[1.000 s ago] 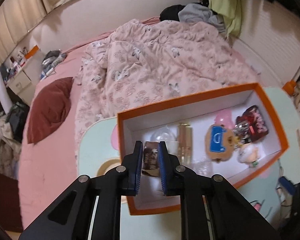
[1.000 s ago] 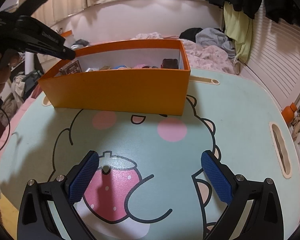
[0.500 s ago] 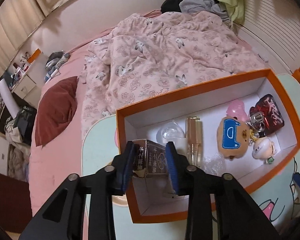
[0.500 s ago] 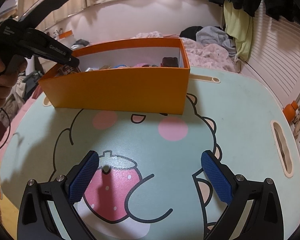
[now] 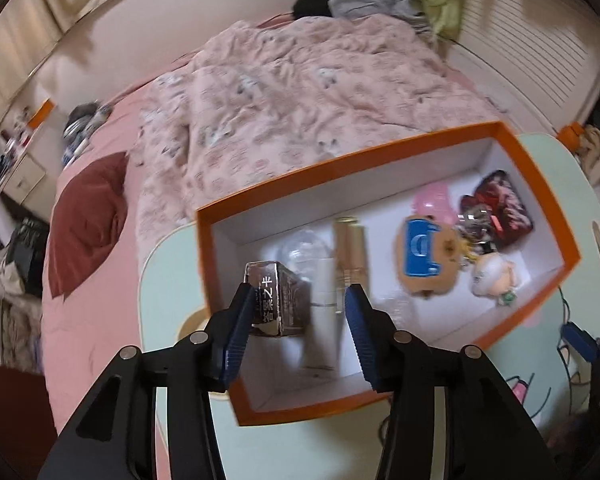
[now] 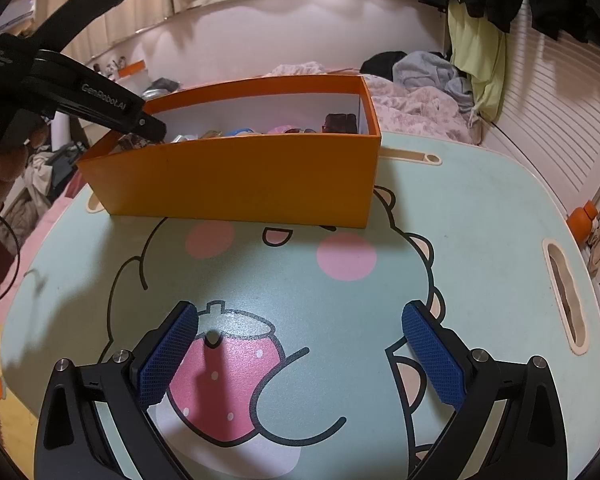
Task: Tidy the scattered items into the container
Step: 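Reach into the orange box and grasp the brown card box with the left gripper, then lift the card box out and set it on the table, open left gripper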
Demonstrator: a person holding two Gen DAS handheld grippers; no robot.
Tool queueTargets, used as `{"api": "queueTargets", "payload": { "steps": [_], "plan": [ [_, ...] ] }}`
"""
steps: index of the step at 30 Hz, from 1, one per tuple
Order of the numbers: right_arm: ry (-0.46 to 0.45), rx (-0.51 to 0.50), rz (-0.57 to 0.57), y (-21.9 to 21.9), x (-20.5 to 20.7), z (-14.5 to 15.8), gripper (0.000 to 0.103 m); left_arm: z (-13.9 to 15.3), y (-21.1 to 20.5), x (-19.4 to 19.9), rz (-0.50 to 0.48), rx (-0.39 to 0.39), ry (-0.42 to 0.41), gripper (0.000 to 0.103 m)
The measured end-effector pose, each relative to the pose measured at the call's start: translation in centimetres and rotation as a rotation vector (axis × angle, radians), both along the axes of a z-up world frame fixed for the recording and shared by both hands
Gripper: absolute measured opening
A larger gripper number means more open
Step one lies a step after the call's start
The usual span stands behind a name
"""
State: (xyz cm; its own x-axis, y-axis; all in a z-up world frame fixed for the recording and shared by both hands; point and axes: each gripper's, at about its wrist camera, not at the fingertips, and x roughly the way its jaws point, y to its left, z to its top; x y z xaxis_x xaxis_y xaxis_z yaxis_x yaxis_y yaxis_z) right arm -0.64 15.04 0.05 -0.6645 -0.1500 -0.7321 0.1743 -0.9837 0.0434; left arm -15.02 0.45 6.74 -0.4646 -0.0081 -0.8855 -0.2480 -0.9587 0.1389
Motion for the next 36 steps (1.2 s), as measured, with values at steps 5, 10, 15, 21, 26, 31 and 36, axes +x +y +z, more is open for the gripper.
{"api": "queueTargets", "payload": {
  "steps": [5,10,15,21,26,31,36],
  "plan": [
    [0.000,-0.002,0.004,0.0,0.0,0.0,0.102,0.3,0.6,-0.1,0.047,-0.090,0.075,0.048],
    [-0.002,-0.003,0.002,-0.1,0.0,0.1,0.102,0.7,-0.5,-0.8,0.095,-0.125,0.104,0.048],
    [-0.005,-0.003,0.000,-0.4,0.0,0.1,0.102,0.2,-0.4,-0.6,0.056,-0.101,0.077,0.048],
    [-0.007,-0.004,-0.003,-0.5,-0.1,0.2,0.102,-1.7,0.3,-1.1,0.058,-0.131,0.022,0.044],
    [-0.012,-0.008,-0.005,-0.6,0.0,0.2,0.102,-2.8,0.3,-1.2,0.063,-0.108,0.000,0.021],
    [-0.014,-0.006,-0.005,-0.6,-0.1,0.1,0.102,-1.0,-0.7,-0.5,0.067,-0.041,0.090,0.021],
    [-0.014,-0.004,-0.006,-0.7,0.0,0.1,0.102,3.9,-1.7,2.5,0.062,0.084,0.219,0.021]
  ]
}}
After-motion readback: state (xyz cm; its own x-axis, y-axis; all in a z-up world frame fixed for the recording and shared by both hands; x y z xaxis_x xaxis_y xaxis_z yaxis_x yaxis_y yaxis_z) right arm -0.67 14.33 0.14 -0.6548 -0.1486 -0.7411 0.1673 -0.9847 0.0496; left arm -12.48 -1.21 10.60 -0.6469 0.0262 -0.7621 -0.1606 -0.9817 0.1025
